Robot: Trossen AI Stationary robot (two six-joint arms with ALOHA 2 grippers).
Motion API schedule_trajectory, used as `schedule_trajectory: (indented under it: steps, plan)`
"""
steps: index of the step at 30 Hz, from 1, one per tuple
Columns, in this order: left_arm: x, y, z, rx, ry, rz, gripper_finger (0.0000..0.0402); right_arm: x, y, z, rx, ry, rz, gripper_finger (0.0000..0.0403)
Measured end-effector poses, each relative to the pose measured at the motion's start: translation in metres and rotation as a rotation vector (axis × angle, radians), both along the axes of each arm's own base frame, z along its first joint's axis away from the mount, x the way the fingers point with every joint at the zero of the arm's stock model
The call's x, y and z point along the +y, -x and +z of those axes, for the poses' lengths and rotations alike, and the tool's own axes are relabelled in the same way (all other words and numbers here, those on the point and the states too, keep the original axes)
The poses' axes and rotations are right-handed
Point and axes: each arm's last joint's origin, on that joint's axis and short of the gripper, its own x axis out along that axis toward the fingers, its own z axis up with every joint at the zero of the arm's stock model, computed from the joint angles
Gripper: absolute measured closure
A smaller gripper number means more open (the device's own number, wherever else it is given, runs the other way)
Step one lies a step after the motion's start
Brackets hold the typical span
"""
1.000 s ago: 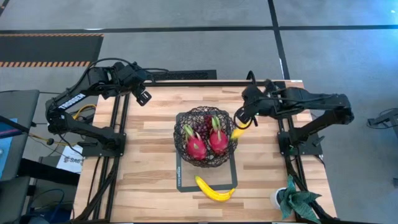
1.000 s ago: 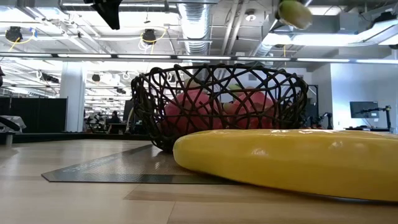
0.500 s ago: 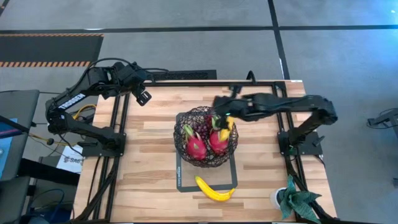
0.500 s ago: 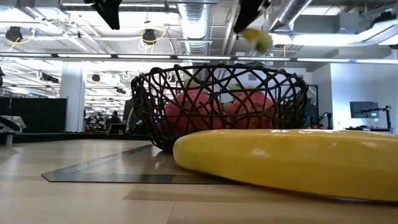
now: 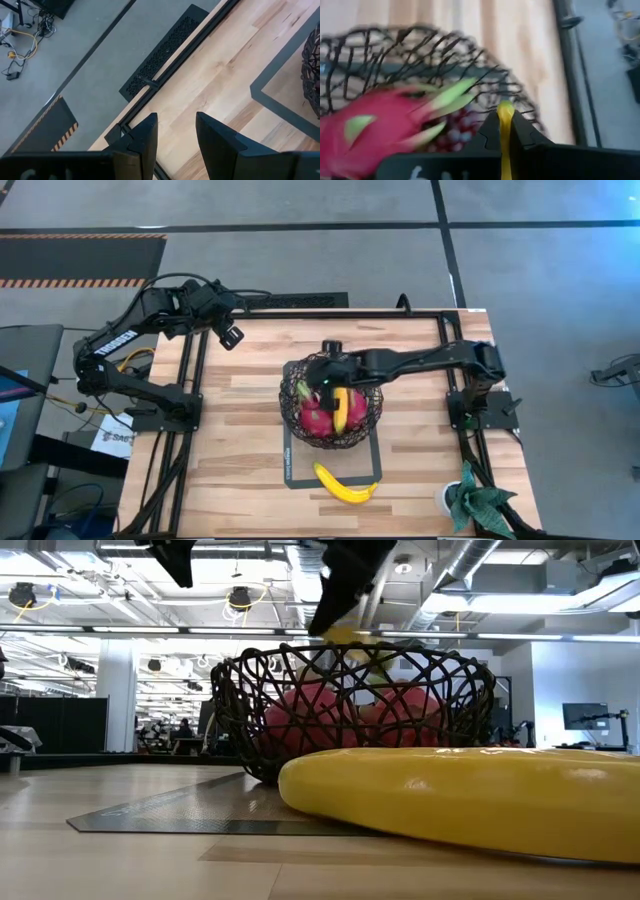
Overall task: Build produce basket
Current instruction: Put the top yellow banana into the black wire basket, then put the yellow banana into the black wire basket
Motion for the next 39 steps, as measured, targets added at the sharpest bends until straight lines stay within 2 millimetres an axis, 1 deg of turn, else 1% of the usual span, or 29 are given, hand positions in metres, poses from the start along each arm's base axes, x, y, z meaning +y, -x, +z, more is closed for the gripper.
schedule_trajectory:
  steps: [4, 8, 10, 14, 21, 24, 32, 36, 39]
  plan:
    - [0.000, 0.000, 0.000, -0.001, 0.000, 0.001, 0.0280, 0.003, -0.006, -0.025, 0.110, -0.023, 0.035, 0.0394]
    - [0.000, 0.000, 0.000, -0.004, 0.001, 0.004, 0.0280, 0.004, -0.014, -0.041, 0.148, -0.034, 0.046, 0.0395]
    - [0.000, 0.000, 0.000, -0.006, 0.002, 0.007, 0.0280, 0.004, -0.021, -0.047, 0.127, -0.027, 0.056, 0.0397]
    - [0.000, 0.000, 0.000, -0.006, 0.002, 0.007, 0.0280, 0.004, -0.027, -0.057, 0.129, -0.029, 0.053, 0.0399]
    - [0.000, 0.000, 0.000, -0.008, 0.008, 0.003, 0.0280, 0.010, -0.029, -0.070, 0.166, -0.060, 0.041, 0.0397]
    - [0.000, 0.000, 0.000, -0.009, 0.009, 0.003, 0.0280, 0.013, -0.028, -0.071, 0.178, -0.063, 0.042, 0.0371]
    - [0.000, 0.000, 0.000, -0.008, 0.009, 0.002, 0.0280, 0.016, -0.022, -0.069, 0.224, -0.065, 0.022, 0.0258]
    - [0.000, 0.000, 0.000, -0.008, 0.009, 0.003, 0.0280, 0.016, -0.019, -0.054, 0.259, -0.060, -0.012, 0.0212]
    - [0.000, 0.000, 0.000, -0.008, 0.009, 0.002, 0.0280, 0.014, -0.017, -0.034, 0.272, -0.048, -0.053, 0.0189]
